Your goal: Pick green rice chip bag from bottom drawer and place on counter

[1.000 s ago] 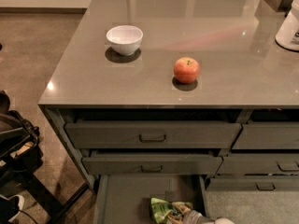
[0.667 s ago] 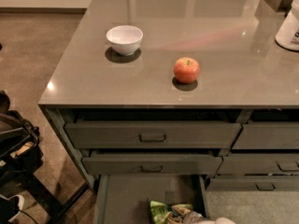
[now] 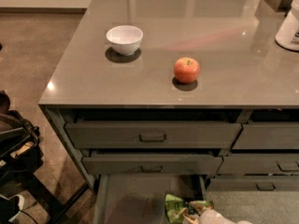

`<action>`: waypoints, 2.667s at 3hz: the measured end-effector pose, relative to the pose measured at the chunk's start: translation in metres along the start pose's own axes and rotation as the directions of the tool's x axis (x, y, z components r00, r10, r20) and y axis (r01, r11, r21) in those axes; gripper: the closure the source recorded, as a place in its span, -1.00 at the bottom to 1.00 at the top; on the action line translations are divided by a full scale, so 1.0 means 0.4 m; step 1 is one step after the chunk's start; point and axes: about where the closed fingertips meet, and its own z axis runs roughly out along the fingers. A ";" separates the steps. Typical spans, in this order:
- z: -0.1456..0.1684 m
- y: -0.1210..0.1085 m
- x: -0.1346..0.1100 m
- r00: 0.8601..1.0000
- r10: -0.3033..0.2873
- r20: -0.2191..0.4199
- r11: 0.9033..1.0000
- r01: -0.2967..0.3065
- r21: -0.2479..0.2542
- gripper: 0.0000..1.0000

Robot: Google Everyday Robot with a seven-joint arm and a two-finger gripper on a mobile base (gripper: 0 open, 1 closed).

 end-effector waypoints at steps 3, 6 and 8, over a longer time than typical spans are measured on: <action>-0.431 0.090 -0.426 0.973 -0.203 0.110 0.971 0.186 0.150 1.00; -0.524 0.038 -0.610 0.931 -0.305 0.201 0.950 0.283 0.132 1.00; -0.689 0.103 -1.021 0.758 -0.532 0.378 0.833 0.548 0.074 1.00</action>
Offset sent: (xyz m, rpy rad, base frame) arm -0.1048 0.0093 0.3503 -0.0787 -0.3863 0.0367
